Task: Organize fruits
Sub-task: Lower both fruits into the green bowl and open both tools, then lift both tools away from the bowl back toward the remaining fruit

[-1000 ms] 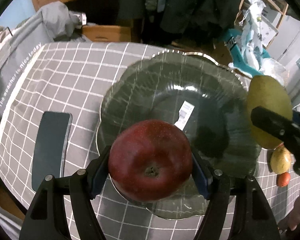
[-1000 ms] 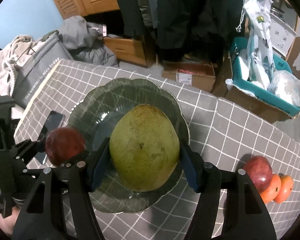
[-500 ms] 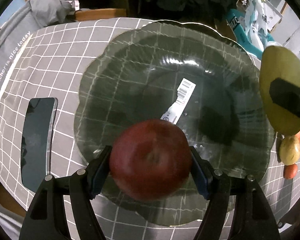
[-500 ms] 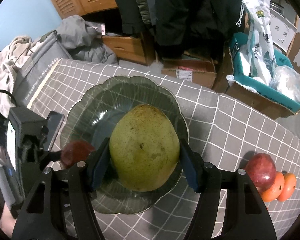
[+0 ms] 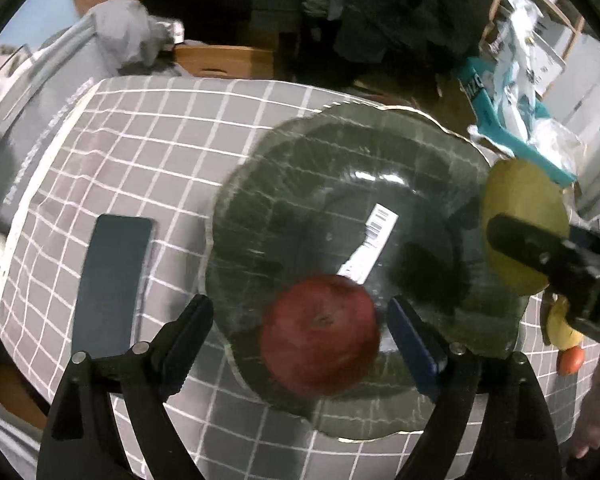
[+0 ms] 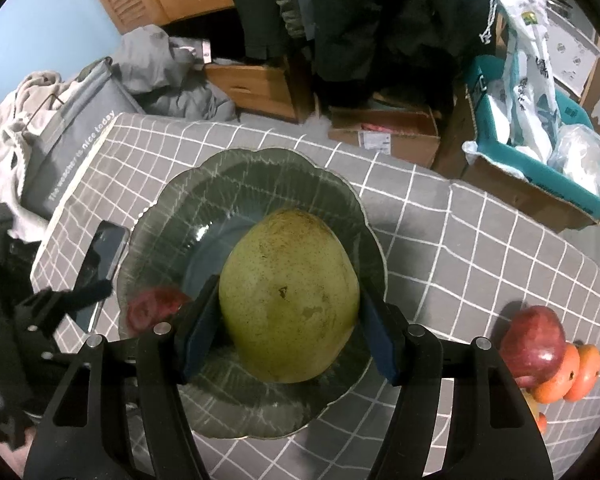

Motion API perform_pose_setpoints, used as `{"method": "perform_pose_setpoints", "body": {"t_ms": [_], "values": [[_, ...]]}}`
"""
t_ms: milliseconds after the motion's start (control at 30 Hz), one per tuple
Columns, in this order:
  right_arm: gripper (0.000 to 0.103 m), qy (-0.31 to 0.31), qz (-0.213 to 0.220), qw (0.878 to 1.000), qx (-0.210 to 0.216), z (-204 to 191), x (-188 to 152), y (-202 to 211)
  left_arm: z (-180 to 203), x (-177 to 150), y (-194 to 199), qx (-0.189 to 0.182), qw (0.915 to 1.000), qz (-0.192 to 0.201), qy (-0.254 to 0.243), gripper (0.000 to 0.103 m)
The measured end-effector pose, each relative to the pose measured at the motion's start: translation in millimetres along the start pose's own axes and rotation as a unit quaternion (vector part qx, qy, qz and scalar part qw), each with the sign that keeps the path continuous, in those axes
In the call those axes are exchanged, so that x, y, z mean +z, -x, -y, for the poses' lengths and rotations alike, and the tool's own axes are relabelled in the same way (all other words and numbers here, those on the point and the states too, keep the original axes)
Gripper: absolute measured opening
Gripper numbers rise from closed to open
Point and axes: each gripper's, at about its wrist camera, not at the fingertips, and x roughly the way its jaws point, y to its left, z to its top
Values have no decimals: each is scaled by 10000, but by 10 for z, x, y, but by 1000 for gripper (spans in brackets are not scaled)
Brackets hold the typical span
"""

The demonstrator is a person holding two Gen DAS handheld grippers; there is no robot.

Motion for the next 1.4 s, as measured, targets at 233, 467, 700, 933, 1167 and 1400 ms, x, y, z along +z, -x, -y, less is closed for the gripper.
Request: {"method": "perform_pose_setpoints", "body": {"t_ms": [233,467,700,933,1167,1400], "values": [[66,15,-291,9996,-2,-54,-38,-187,-231,1,71,19,9994,75,350,89],[66,103,-454,9989,-15,-139,-69,-302,-316,-6,118,86,9990,141,411,89],[67,160,-683,9975,-48,-201,-118,-410,-388,-16,166,126,9985,180,493,89],[79,143,-290,9994,101,-218,-91,-245,-418,-18,257,79,9981,255,558,89],[82,67,224,9997,58,-222,41,167,-357,-22,394,37,9980,393,504,89],[82,116,606,9979,-185,-189,60,557,-222,-22,581,-62,9975,582,390,89]]}}
